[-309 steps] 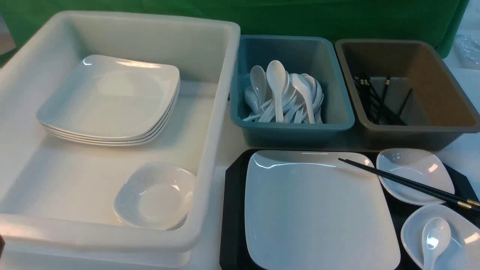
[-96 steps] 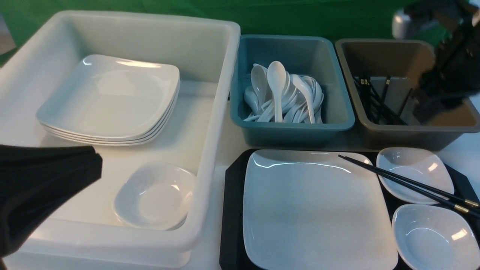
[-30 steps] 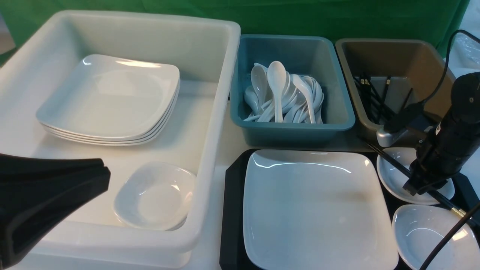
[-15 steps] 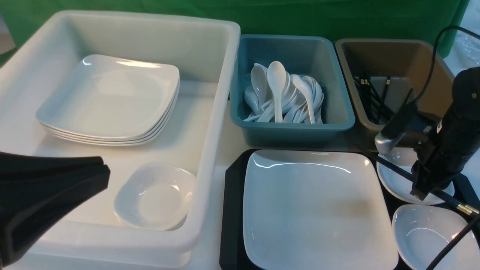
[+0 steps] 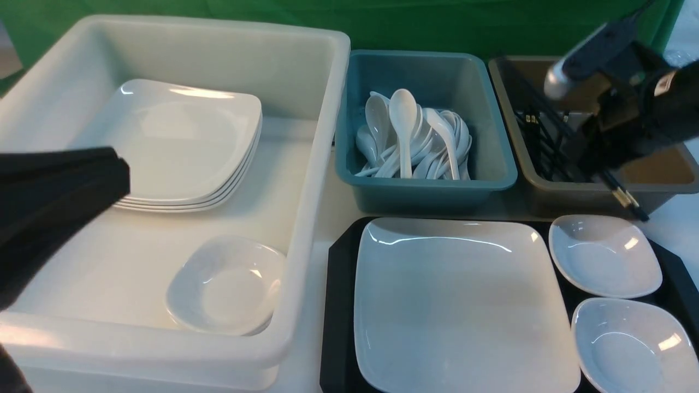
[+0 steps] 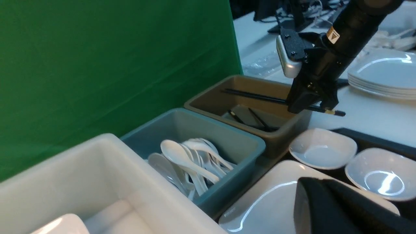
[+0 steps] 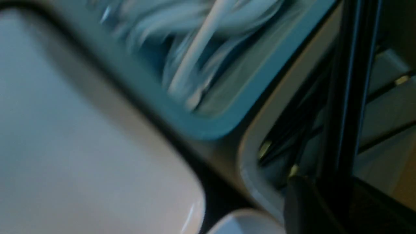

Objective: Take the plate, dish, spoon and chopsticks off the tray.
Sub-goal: Use the right arm to put the chopsticks into the small storage box on the right

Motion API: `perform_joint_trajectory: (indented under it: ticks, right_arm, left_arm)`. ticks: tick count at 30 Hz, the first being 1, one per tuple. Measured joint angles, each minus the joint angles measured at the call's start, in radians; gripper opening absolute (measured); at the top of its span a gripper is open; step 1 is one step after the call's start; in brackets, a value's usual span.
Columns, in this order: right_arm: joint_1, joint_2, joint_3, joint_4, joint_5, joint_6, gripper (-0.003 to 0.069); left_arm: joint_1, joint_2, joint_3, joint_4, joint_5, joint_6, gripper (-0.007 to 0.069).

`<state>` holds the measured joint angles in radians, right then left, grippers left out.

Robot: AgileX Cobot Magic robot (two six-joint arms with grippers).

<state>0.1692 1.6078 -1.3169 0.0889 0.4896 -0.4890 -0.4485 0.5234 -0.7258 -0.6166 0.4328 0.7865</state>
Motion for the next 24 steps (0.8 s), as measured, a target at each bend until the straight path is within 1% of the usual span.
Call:
perform_joint_trajectory:
  ticks: [2,3,4,6,8,12,13,14,17,18,19,20,22,24]
  right_arm:
    - [-0.025,0.048,-0.078,0.004,-0.03,0.105,0.0148]
    - [-0.025,0.054,-0.086,0.004,-0.03,0.114,0.0148]
    - [-0.049,0.102,-0.144,0.004,-0.046,0.172,0.0148]
    - [-0.069,0.157,-0.203,0.005,-0.055,0.225,0.0148]
    - [-0.101,0.265,-0.308,0.006,-0.069,0.323,0.0148]
    - [-0.13,0.394,-0.407,0.007,-0.102,0.451,0.0148]
    - [-0.136,0.416,-0.419,0.007,-0.108,0.466,0.015]
    - [-0.14,0.44,-0.431,0.007,-0.117,0.482,0.0168]
    - [-0.144,0.466,-0.437,0.008,-0.119,0.499,0.0274]
    - [-0.144,0.469,-0.438,0.008,-0.105,0.498,0.0342]
    - [-0.144,0.467,-0.441,0.008,-0.092,0.498,0.0382]
    - [-0.144,0.463,-0.443,0.007,-0.079,0.495,0.0403]
    - [-0.144,0.446,-0.444,0.007,-0.046,0.481,0.0419]
    - [-0.144,0.412,-0.444,0.007,0.03,0.466,0.0392]
  left_arm:
    - [0.0,0.0,0.0,-0.004,-0.025,0.0,0.001]
    - [0.0,0.0,0.0,-0.005,-0.028,0.0,0.001]
    - [0.0,0.0,0.0,-0.005,-0.038,0.002,0.001]
    - [0.0,0.0,0.0,-0.005,-0.038,0.002,0.001]
    - [0.0,0.0,0.0,-0.005,-0.038,0.002,0.001]
    - [0.0,0.0,0.0,-0.005,-0.039,0.002,0.001]
    - [0.0,0.0,0.0,-0.005,-0.039,0.002,0.001]
    - [0.0,0.0,0.0,-0.005,-0.039,0.002,0.001]
    - [0.0,0.0,0.0,-0.005,-0.039,0.002,0.001]
    - [0.0,0.0,0.0,-0.005,-0.039,0.002,0.001]
    - [0.0,0.0,0.0,-0.005,-0.039,0.002,0.001]
    - [0.0,0.0,0.0,-0.005,-0.039,0.002,0.001]
    - [0.0,0.0,0.0,-0.005,-0.039,0.002,0.001]
    - [0.0,0.0,0.0,-0.005,-0.039,0.002,0.001]
